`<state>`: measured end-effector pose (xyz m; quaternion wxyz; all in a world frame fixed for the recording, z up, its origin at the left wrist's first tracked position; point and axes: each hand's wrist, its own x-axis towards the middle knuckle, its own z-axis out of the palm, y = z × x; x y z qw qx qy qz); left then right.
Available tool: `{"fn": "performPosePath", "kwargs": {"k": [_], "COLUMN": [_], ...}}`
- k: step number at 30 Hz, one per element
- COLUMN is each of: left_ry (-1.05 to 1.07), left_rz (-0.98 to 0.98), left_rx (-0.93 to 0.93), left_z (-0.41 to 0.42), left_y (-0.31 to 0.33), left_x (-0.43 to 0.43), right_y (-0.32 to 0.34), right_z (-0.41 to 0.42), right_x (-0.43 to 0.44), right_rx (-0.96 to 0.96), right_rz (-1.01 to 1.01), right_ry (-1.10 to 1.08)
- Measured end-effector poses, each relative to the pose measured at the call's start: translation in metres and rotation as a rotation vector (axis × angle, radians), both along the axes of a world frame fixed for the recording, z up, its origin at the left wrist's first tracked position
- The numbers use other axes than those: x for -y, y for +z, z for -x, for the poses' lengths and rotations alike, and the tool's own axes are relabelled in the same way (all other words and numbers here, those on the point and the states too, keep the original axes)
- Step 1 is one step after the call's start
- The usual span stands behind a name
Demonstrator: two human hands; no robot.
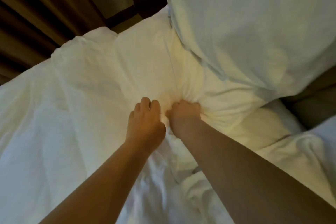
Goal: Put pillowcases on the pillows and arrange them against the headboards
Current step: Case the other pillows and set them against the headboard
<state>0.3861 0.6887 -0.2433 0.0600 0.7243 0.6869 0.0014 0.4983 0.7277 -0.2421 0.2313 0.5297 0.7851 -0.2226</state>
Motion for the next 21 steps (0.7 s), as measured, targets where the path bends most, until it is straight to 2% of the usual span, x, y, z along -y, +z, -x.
{"fn": "performPosePath", "kwargs": {"k": [2, 4, 6, 8, 10, 12, 13, 15, 16, 18, 21], "left_ry": [-0.037, -0.072, -0.097, -0.167, -0.256, -0.305, -0.31, -0.304, -0.292, -0.26, -0.232], "left_rz": [0.051, 0.12, 0.159, 0.167, 0.164, 0.166, 0.166, 0.146, 0.122, 0.053, -0.013], "left_rx": [0.038, 0.046, 0.06, 0.042, -0.021, -0.106, -0.164, -0.267, -0.3, -0.324, -0.342], "left_z": [-0.023, -0.044, -0.062, -0.078, -0.096, -0.114, -0.12, -0.13, -0.132, -0.138, -0.145], "left_y": [-0.003, -0.005, -0.005, -0.004, -0.005, -0.008, -0.011, -0.019, -0.024, -0.036, -0.047], "left_x": [0.038, 0.068, 0.087, 0.096, 0.099, 0.099, 0.098, 0.095, 0.091, 0.087, 0.087], "right_y": [0.002, 0.01, 0.013, 0.021, 0.019, 0.013, 0.01, 0.01, 0.012, 0.014, 0.018], "right_z": [-0.015, -0.036, -0.062, -0.095, -0.13, -0.161, -0.173, -0.19, -0.193, -0.199, -0.2], "right_x": [0.022, 0.046, 0.067, 0.08, 0.078, 0.066, 0.058, 0.044, 0.038, 0.027, 0.021], "right_rx": [-0.142, -0.324, -0.438, -0.442, -0.418, -0.344, -0.379, -0.658, -0.802, -0.979, -0.972], "right_rz": [-0.295, -0.472, -0.477, -0.491, -0.498, -0.342, -0.23, -0.188, -0.217, -0.29, -0.301], "right_ry": [0.015, -0.033, -0.04, -0.144, -0.463, -0.864, -1.084, -1.465, -1.57, -1.598, -1.462]}}
